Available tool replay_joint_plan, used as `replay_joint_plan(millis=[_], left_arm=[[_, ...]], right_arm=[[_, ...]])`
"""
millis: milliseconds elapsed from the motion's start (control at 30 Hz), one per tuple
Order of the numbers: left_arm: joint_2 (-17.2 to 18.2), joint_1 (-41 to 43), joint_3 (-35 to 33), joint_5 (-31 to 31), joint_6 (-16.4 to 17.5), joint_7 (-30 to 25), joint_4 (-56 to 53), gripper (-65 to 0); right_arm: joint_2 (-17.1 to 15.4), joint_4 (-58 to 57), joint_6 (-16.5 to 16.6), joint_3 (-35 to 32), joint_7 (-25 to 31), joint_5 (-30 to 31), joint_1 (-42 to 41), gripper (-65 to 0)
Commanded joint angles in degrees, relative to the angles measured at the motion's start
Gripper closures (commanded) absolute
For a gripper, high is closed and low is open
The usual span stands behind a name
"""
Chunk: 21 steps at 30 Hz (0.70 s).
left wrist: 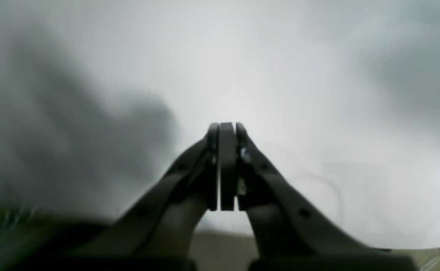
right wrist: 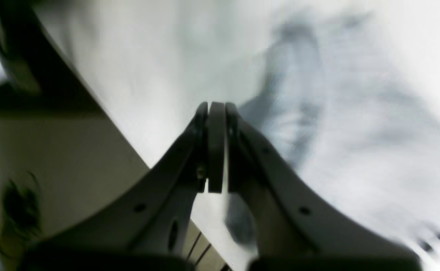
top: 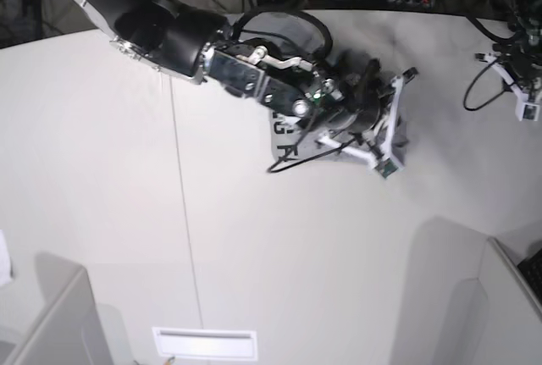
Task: Fold the T-shirt properly
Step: 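Open the right gripper and lift it off the bundle, then tuck the bundle edges inward with both grippers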
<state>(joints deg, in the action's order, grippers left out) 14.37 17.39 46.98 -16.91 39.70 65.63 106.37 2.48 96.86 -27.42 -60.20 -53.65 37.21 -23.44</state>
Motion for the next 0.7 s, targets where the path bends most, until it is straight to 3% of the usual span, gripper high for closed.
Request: replay_joint_plan(millis=[0,133,167,333,400,533,667], left_arm=[[-0.7,0.0,-0.4,-0.3,0.3,-0.7,3.0,0.0],[-7.6,-0.4,-1.4,-0.3,0.3,-0.6,5.9,0.0],[-8.9,-0.6,-1.2,-0.3,0.3,-0.6,5.7,-4.8],[-12.8,-4.7,-1.4,-1.5,0.3,-0.6,4.8,-53.0],[-12.9,-5.8,-1.5,-6.2,0.3,-0.6,4.7,-65.0],[-12.8,-7.5,-1.6,-17.0,0.3,-0.5,1.6,-65.0],[-12.8,-11.1,-4.5,-19.9,-6.3,-0.5,-3.1,-61.9]], right_arm=[[-1.6,3.0,-0.8,3.4,-0.1,-0.5,-0.6,0.0],[-6.1,11.6,-1.4,14.6,-3.9,-0.5,2.9,0.0],[-7.4,13.6,-1.4,16.9,-4.6,-0.5,4.1,0.0],[-11.9,15.3,-1.3,22.3,-4.6,-0.5,6.6,0.0],[-12.8,15.3,-1.3,22.3,-4.4,-0.5,7.4,0.0],[-13.7,15.1,-1.3,22.1,-2.4,-0.6,10.7,0.0],[-15.7,13.5,-1.3,22.2,-0.5,-0.6,11.4,0.0]])
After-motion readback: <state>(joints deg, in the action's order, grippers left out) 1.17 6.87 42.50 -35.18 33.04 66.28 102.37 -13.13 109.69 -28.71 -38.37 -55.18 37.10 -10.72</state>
